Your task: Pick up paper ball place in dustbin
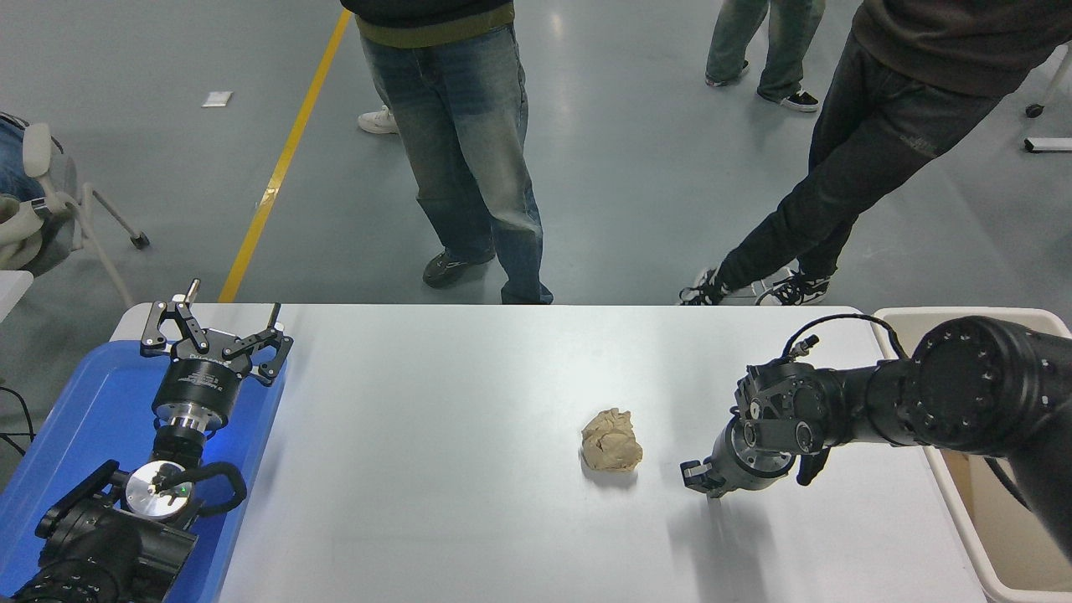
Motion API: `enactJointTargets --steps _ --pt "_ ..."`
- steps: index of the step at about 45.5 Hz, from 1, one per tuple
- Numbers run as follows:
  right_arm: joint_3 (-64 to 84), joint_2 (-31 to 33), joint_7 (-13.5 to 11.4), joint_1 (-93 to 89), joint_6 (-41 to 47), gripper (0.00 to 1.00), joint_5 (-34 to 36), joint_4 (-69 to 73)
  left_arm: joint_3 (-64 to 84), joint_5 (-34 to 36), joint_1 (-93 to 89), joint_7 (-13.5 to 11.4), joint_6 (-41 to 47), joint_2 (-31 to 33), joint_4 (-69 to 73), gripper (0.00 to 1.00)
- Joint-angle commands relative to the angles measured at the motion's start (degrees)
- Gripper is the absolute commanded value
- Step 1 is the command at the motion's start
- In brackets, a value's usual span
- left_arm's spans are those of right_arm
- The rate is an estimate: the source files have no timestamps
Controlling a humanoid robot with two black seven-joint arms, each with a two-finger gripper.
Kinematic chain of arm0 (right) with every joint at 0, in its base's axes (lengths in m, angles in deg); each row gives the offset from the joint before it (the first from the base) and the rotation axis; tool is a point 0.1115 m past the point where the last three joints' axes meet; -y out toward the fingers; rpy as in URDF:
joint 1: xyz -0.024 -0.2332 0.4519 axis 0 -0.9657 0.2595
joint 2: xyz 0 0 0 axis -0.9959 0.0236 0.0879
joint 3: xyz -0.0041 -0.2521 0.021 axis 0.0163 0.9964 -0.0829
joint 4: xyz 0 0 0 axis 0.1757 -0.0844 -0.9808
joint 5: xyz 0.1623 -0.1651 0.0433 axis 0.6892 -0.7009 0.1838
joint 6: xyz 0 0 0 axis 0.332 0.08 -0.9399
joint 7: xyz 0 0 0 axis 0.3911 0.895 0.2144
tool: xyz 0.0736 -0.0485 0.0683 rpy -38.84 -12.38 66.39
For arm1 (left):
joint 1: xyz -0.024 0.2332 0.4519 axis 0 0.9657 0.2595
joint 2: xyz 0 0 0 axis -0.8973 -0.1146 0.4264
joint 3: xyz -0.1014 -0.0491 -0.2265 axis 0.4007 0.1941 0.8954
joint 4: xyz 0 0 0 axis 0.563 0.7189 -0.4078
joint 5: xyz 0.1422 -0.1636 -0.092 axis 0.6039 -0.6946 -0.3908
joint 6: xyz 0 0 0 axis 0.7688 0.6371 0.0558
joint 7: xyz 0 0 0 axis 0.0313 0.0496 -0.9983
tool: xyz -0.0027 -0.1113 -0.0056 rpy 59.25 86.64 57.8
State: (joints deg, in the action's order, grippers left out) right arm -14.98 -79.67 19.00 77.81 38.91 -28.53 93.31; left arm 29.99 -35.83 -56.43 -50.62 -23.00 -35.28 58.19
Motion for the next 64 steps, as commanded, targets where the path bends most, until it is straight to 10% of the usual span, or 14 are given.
enactJointTargets --steps 1,43,46,49,64 --pt "0.0 0.0 0.0 0.1 0.0 0.00 0.1 0.1 0.0 0.0 0.0 0.0 0.0 0.0 0.0 0.99" --pt "3.2 16.3 0.3 44.8 6.2 0.00 1.1 35.7 -0.4 0.0 0.0 0.0 0.0 -0.3 0.0 0.99" --pt "3.8 16.5 0.3 48.9 6.7 0.31 1.5 37.8 -0.4 0.0 0.0 -0.1 0.0 -0.3 0.0 0.99" --pt "4.4 18.2 0.2 53.8 10.2 0.96 3.5 38.7 -0.4 0.0 0.0 -0.1 0.0 -0.3 0.0 0.99" --pt "4.0 19.0 0.2 67.2 22.6 1.00 6.9 38.7 -0.5 0.1 -0.1 0.0 0.0 -0.4 0.0 0.99"
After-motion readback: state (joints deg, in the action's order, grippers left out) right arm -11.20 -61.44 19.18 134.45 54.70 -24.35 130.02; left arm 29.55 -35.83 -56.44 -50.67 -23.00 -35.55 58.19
